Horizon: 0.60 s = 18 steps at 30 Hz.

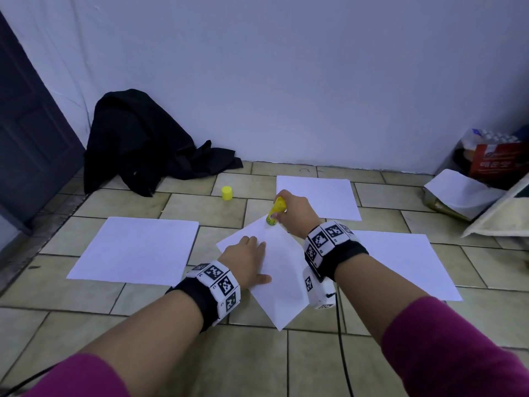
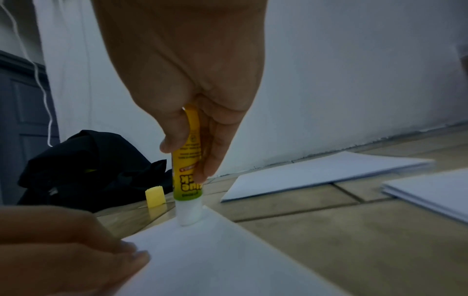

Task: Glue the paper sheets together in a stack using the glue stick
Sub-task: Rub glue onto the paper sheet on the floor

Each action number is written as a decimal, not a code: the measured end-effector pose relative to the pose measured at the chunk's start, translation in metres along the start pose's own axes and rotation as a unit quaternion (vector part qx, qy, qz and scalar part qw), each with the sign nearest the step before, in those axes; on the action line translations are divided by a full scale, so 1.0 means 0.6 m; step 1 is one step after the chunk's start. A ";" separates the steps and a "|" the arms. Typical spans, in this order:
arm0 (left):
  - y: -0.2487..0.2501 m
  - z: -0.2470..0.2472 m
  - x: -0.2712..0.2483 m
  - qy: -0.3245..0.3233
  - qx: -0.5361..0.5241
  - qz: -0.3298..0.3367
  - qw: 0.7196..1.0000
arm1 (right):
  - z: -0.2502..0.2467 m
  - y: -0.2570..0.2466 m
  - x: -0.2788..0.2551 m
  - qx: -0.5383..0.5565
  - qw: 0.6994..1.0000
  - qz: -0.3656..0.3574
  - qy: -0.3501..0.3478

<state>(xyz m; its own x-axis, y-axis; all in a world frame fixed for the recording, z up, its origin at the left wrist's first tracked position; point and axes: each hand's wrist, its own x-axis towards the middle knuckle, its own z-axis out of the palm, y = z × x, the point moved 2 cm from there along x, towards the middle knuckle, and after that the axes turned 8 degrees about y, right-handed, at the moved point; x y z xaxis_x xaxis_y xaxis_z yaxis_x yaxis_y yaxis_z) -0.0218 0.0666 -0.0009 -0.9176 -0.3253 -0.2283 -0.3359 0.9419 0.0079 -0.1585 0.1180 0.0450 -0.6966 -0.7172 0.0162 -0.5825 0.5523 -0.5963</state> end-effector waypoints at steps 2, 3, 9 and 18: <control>-0.001 0.000 0.001 -0.001 0.001 0.000 1.000 | -0.011 0.006 -0.008 -0.027 1.000 -0.007 -0.014; 0.000 -0.001 0.002 -0.003 0.002 0.000 1.000 | -0.017 0.012 -0.014 -0.040 0.999 -0.008 -0.021; 0.000 -0.004 0.008 -0.011 0.005 0.001 1.000 | -0.058 0.051 -0.071 -0.083 0.995 -0.018 -0.053; -0.005 -0.012 0.009 -0.001 0.000 -0.001 1.000 | -0.100 0.094 -0.115 -0.132 0.985 -0.012 -0.108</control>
<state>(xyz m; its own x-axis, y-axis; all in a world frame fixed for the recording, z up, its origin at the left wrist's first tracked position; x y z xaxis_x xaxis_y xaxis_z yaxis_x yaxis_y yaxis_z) -0.0275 0.0613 0.0048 -0.9162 -0.3273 -0.2310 -0.3380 0.9411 0.0073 -0.1684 0.2240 0.0587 -0.5917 -0.7901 -0.1602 -0.7066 0.6040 -0.3687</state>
